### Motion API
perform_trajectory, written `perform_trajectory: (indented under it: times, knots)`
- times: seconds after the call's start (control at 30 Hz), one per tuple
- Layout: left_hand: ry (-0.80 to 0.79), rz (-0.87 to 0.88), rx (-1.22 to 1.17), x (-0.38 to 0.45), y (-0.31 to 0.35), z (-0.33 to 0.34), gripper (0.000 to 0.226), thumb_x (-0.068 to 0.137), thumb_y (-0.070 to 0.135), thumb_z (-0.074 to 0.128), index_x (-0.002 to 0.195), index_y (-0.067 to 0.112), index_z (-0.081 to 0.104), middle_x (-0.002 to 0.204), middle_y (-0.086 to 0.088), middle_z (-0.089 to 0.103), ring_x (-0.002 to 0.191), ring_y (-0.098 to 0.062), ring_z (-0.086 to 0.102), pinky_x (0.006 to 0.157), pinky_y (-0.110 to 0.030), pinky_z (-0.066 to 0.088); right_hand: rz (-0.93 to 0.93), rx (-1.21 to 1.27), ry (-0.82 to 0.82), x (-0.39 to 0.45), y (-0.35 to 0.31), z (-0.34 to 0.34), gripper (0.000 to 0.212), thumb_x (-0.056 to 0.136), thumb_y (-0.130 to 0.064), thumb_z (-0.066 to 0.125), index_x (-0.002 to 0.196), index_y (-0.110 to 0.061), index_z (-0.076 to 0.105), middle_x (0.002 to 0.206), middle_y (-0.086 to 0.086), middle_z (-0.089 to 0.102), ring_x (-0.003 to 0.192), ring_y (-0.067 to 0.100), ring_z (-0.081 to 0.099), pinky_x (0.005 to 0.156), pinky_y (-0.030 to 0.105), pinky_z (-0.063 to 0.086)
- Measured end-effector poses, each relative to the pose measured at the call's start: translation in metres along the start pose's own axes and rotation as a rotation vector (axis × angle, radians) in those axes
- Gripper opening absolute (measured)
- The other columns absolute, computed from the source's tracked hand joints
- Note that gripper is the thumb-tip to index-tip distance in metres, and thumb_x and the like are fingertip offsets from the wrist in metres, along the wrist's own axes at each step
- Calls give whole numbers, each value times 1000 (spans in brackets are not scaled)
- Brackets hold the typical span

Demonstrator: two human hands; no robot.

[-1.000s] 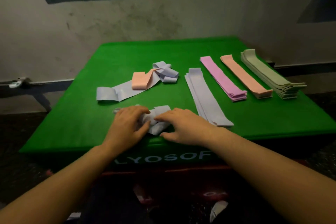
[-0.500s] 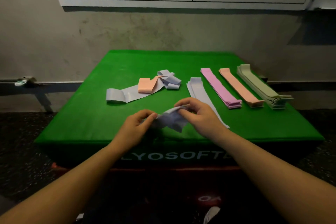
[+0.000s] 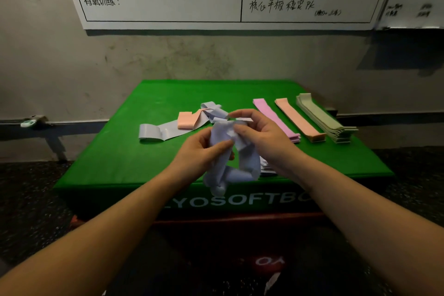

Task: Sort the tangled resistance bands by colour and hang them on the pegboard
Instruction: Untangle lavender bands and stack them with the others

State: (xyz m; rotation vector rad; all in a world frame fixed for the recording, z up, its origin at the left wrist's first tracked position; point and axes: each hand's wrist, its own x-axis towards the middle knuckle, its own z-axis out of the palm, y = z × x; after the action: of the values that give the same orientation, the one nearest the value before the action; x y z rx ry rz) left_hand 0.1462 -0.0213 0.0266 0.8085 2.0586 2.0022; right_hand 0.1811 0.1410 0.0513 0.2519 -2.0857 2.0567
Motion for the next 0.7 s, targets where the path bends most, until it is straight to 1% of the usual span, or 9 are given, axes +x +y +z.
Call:
perform_trajectory:
  times: [0.03, 0.1, 0.2, 0.3, 0.4, 0.47, 0.53, 0.63, 0.7]
  knots:
    - [31, 20, 4, -3, 4, 2, 9, 91, 12, 65, 99, 14, 65, 78, 2, 74, 71, -11, 68, 63, -22, 54, 11, 6, 5, -4, -4, -2, 25, 96, -3, 58, 113, -22, 62, 92, 7, 69, 79, 15, 61, 70, 25, 48]
    - [79, 38, -19, -8, 11, 2, 7, 94, 6, 60, 95, 12, 63, 73, 1, 71, 66, -13, 65, 60, -26, 54, 43, 21, -9, -13, -10, -8, 37, 90, -5, 66, 120, -25, 57, 91, 8, 71, 80, 18, 65, 68, 26, 52]
    - [107, 60, -55, -17, 20, 4, 5, 94, 4, 61, 92, 9, 59, 80, -11, 66, 70, -25, 62, 60, -33, 53, 154, -21, -106, -31, -18, -16, 53, 82, -9, 73, 128, -27, 52, 95, 13, 74, 82, 21, 71, 68, 30, 57]
    - [156, 77, -112, -27, 30, 12, 6, 95, -1, 56, 91, 3, 54, 80, -18, 58, 68, -26, 59, 53, -32, 54, 233, -143, -155, -53, -23, -21, 39, 84, -9, 73, 120, -16, 61, 103, 13, 75, 89, 23, 71, 82, 36, 56]
    - [193, 74, -112, -34, 40, 15, 23, 95, -8, 47, 81, 9, 51, 70, -11, 60, 60, -22, 59, 53, -30, 52, 209, -176, -154, -74, -26, -25, 25, 80, -16, 76, 103, -6, 70, 94, 8, 74, 83, 17, 68, 77, 29, 53]
    - [207, 75, -68, -36, 46, 15, 30, 94, -9, 43, 77, 14, 49, 63, 1, 60, 56, -11, 56, 50, -24, 45, 160, -100, -136, -86, -31, -25, 19, 74, -19, 77, 91, -11, 73, 87, 6, 73, 80, 15, 67, 75, 27, 52]
    - [172, 72, -61, -39, 51, 19, 27, 96, -7, 48, 77, 12, 48, 59, 6, 63, 52, -8, 60, 47, -22, 47, 114, 80, -95, -96, -36, -25, 15, 68, -19, 77, 83, -17, 77, 86, 3, 73, 80, 14, 68, 74, 28, 54]
    - [107, 98, -36, -46, 54, 32, 19, 95, 1, 57, 79, 9, 51, 60, 5, 68, 56, -8, 65, 52, -19, 51, 79, 298, -84, -108, -44, -24, 24, 62, -17, 76, 86, -20, 78, 91, 3, 73, 86, 13, 68, 72, 28, 58]
    - [88, 112, -2, -49, 49, 38, 14, 94, 6, 61, 81, 9, 55, 65, 8, 70, 64, -7, 67, 58, -17, 51, 81, 343, -53, -112, -49, -24, 23, 67, -14, 74, 90, -18, 75, 90, 2, 73, 85, 13, 67, 71, 29, 57]
